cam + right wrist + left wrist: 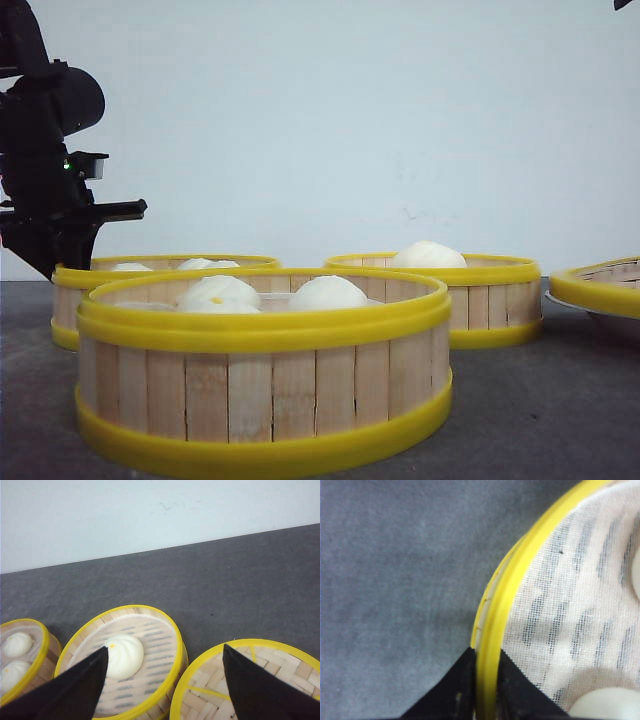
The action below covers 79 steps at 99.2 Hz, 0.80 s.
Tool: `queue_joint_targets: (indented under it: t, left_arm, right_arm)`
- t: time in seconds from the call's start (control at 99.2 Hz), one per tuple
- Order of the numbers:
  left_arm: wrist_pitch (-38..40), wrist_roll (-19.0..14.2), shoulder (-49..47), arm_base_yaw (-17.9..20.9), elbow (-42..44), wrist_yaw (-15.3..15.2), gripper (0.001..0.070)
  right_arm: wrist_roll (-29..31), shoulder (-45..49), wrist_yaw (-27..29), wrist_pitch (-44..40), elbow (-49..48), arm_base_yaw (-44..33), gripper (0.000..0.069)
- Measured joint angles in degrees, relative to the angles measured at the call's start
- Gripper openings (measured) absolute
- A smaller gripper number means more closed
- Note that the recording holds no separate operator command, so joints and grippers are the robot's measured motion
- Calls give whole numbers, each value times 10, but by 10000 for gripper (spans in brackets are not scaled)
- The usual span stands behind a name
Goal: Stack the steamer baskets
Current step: 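Reach the left gripper to the rim of the farther bun-filled steamer basket and grasp it, then lift the basket and lower it onto the nearer bun-filled basket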
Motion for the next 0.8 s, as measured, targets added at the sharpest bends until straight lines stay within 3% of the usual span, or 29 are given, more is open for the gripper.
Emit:
queue_joint_targets:
  t: [0.161,0.423,0.565,0.797]
  left_arm:
    - [-23,4,-43,7,24,14,24]
    - [-95,4,-179,22,54,113,24]
    - [-165,24,-228,15,54,155,24]
    - [-195,46,-273,-43,49,162,24]
  right_arm:
    - [0,0,0,-2,0,0,452]
    - [0,0,0,-8,0,0,452]
    - [0,0,0,-8,0,0,452]
    - [0,0,0,-8,0,0,452]
